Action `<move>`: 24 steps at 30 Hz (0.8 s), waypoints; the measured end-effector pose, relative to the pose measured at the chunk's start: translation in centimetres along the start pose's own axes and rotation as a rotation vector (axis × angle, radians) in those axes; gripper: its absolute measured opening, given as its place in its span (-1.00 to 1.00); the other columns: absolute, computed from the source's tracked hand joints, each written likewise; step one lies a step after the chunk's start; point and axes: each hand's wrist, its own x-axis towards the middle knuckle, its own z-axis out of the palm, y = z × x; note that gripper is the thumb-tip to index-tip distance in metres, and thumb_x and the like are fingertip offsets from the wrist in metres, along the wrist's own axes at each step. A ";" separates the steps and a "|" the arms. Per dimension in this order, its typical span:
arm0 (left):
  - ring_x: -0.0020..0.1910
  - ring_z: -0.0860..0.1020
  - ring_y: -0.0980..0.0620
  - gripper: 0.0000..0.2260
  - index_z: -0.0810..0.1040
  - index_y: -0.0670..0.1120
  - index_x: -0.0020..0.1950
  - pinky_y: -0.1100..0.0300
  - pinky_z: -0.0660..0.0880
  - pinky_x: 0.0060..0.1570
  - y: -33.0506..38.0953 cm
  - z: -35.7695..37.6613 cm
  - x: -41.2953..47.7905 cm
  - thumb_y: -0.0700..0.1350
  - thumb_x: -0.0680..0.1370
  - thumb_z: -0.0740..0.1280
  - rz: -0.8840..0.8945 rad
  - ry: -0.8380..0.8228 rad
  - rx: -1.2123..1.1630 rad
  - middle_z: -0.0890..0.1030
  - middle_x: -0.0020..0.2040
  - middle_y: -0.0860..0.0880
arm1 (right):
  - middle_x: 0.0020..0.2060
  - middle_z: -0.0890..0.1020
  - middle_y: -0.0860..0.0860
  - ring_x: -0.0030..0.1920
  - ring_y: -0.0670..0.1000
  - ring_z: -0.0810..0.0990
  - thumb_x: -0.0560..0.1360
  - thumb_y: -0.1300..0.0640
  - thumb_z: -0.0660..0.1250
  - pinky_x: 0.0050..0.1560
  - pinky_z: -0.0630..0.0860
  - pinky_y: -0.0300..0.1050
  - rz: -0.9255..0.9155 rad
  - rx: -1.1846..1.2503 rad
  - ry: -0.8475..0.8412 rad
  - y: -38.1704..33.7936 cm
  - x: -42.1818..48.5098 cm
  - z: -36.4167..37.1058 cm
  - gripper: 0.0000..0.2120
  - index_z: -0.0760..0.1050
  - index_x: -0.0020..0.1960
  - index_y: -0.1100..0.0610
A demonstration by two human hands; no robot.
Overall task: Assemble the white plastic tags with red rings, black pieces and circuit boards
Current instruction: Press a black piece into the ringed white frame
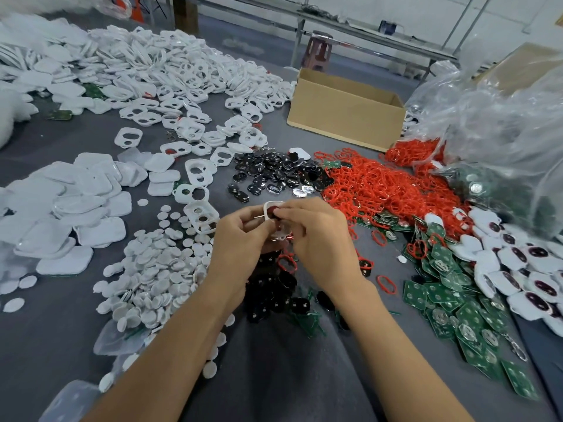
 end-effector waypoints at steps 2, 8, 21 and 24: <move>-0.33 0.66 0.08 -0.82 0.65 -0.12 -0.05 0.23 0.61 -0.26 0.0 0.0 0.1 -0.36 0.56 0.30 -0.033 -0.012 -0.051 0.70 -0.26 -0.05 | -0.17 0.69 0.15 -0.14 0.22 0.64 0.39 0.40 0.33 -0.20 0.60 0.09 -0.016 -0.046 0.031 0.1 -0.1 -0.1 -0.86 0.66 -0.14 0.30; -0.37 0.63 0.10 -0.82 0.65 -0.12 -0.12 0.23 0.62 -0.22 0.1 0.0 0.3 -0.29 0.57 0.30 -0.072 -0.065 -0.126 0.67 -0.33 -0.04 | -0.22 0.64 0.11 -0.19 0.17 0.59 0.46 0.34 0.38 -0.24 0.53 0.08 -0.069 -0.094 0.120 0.0 -0.6 -0.2 -0.95 0.60 -0.18 0.29; -0.34 0.65 0.09 -0.86 0.66 -0.13 -0.15 0.23 0.61 -0.29 0.4 -0.1 0.3 -0.24 0.56 0.34 -0.057 0.004 -0.144 0.69 -0.28 -0.06 | -0.11 0.70 -0.01 -0.05 0.00 0.63 0.42 0.38 0.41 0.00 0.52 -0.16 0.124 0.205 -0.107 0.3 0.7 -1.7 -0.82 0.69 -0.05 0.17; -0.31 0.64 0.03 -0.90 0.64 -0.16 -0.11 0.19 0.63 -0.29 0.3 0.1 0.3 -0.29 0.55 0.35 -0.064 0.034 -0.092 0.68 -0.27 -0.07 | -0.18 0.69 -0.06 -0.17 -0.04 0.63 0.50 0.37 0.32 -0.12 0.53 -0.13 0.253 0.385 -0.084 0.3 1.1 -2.6 -0.78 0.67 -0.06 0.10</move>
